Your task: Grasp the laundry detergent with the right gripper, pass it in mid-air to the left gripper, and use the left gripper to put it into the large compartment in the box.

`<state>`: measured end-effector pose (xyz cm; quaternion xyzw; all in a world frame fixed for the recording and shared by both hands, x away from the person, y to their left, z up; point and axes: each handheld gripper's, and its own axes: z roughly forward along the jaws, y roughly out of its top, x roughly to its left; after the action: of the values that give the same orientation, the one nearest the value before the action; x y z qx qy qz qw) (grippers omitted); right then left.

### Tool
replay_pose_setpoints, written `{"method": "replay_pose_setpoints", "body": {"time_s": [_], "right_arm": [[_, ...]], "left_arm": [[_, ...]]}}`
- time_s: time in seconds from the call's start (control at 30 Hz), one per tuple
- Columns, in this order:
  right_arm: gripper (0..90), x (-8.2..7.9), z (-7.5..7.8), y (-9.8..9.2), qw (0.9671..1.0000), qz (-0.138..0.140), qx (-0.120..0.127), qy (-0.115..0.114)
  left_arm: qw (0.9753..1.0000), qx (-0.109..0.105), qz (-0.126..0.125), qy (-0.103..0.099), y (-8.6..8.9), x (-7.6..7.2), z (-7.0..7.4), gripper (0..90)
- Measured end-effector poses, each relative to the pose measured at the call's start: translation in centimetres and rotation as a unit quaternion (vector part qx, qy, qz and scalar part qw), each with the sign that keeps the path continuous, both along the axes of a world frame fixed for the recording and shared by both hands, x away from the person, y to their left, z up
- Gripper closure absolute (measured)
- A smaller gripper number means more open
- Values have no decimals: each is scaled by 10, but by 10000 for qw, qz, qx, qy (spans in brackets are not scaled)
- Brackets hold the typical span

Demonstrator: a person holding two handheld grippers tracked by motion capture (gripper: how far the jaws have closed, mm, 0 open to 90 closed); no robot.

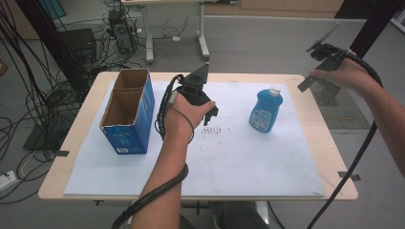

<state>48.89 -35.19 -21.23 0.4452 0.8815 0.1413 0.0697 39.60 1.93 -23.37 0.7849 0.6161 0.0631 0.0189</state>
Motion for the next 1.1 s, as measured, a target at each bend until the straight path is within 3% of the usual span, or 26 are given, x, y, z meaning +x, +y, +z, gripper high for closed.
{"method": "replay_pose_setpoints", "body": {"time_s": [0.33, 0.43, 0.6, 0.93, 1.1], "right_arm": [[81, -24, -15, -1, 9991, 378, 158, 87], [75, -36, -26, 0, 9980, 529, 335, 47], [76, -49, -46, 5, 9966, 731, 379, 98], [75, -57, -71, 11, 9948, 856, 538, -90], [65, -59, -83, 9, 9938, 810, 687, -333]], "left_arm": [[10000, -7, 13, -15, 4, -6, 0, 65], [10000, 10, -20, -10, 4, -7, -1, 65], [10000, 28, -33, 1, 4, -8, -2, 65], [10000, 31, -32, 0, 7, -9, -2, 65], [10000, 50, 6, -2, 12, -8, -3, 65]]}}
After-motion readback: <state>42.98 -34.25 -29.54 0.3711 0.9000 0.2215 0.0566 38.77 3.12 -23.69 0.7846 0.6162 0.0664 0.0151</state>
